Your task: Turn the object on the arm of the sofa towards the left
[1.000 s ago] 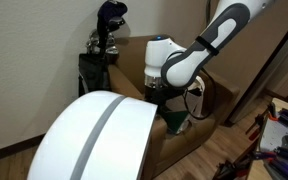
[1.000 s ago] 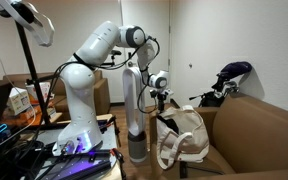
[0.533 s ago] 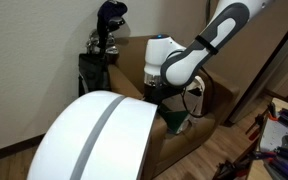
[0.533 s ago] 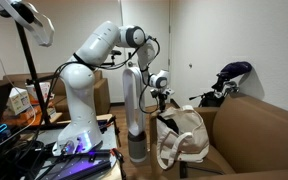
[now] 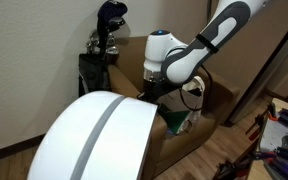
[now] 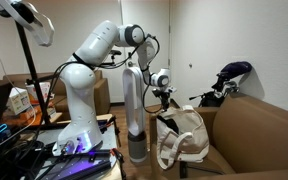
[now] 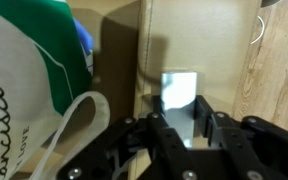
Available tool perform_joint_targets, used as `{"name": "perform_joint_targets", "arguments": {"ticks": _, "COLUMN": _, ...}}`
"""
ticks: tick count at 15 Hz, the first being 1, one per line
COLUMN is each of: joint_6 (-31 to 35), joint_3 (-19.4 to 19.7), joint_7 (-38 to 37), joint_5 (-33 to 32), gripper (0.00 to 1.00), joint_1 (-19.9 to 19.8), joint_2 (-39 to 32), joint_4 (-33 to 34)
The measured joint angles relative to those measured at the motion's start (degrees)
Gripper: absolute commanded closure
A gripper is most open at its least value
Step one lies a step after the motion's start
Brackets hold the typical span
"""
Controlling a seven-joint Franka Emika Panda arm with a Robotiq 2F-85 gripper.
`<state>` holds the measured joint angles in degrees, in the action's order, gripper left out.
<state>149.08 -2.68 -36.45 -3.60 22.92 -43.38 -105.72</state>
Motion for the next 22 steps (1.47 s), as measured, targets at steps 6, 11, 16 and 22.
{"name": "perform_joint_targets", "arguments": {"ticks": 6, "joint_6": 0.0, "joint_3": 1.8, "joint_7": 0.6, "joint_5": -1.7, "gripper": 0.89, "joint_1": 1.8, "joint_2": 0.2, "joint_4": 0.0}}
{"name": "perform_joint_targets", "arguments": {"ticks": 11, "joint_6": -1.9, "joint_3": -1.8, "joint_7": 14.0, "joint_5": -1.5, "gripper": 0.89, "joint_1": -0.7, "joint_2": -0.2, "joint_4": 0.6}}
{"name": "perform_joint_targets", "arguments": {"ticks": 16, "joint_6": -11.9, "joint_3": -3.1, "joint_7": 28.4, "joint_5": -2.0, "gripper": 0.64, "joint_1": -2.6, "joint_2": -0.3, "joint_4": 3.5}}
{"name": "perform_joint_targets", "arguments": {"ticks": 22, "joint_6": -15.9, "joint_3": -3.8, "joint_7": 35.2, "joint_5": -3.6, "gripper": 0.89, "joint_1": -3.0, "joint_2": -1.1, "joint_4": 5.1}}
